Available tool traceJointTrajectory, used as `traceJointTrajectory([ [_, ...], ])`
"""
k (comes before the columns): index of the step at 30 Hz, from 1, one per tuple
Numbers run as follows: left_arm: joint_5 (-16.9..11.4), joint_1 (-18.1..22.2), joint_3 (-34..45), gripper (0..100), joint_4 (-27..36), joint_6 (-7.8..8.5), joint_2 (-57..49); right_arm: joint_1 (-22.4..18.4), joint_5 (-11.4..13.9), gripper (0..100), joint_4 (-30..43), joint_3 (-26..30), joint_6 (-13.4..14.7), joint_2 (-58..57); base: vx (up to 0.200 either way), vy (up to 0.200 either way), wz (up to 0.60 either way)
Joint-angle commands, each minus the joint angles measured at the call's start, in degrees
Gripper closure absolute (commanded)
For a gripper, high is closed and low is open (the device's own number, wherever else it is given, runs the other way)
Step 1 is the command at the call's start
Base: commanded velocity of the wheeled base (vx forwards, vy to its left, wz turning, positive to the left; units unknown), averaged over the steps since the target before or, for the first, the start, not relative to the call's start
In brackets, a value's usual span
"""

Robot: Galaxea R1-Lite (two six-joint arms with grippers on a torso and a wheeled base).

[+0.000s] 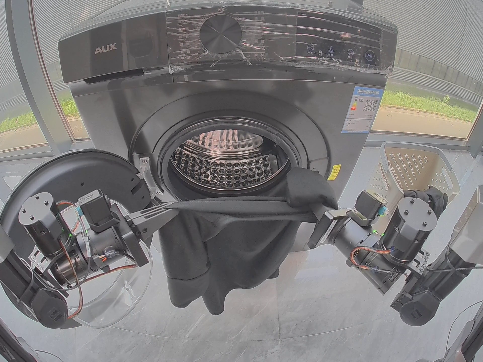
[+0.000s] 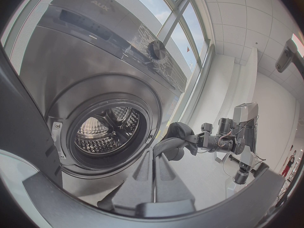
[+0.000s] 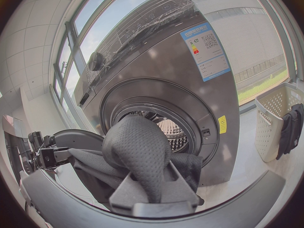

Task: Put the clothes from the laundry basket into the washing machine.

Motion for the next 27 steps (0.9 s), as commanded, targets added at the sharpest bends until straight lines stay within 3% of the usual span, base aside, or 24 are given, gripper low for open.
traceJointTrajectory([
  [1, -0.3, 1.1, -0.3, 100, -0.3, -0.19, -1.0, -0.3, 0.0, 100, -0.1, 0.1, 0.1, -0.1, 0.0, 0.0, 0.0],
  [15, -0.9, 1.6, -0.8, 100, -0.3, -0.28, -1.1, 0.0, -0.1, 100, -0.1, -1.1, 0.0, -0.4, 0.0, 0.0, 0.0],
  [27, -1.5, -1.1, 2.0, 100, -0.2, 0.25, 1.4, 2.2, -1.5, 100, 0.0, -4.5, 0.0, -1.0, 0.0, 0.0, 0.0],
])
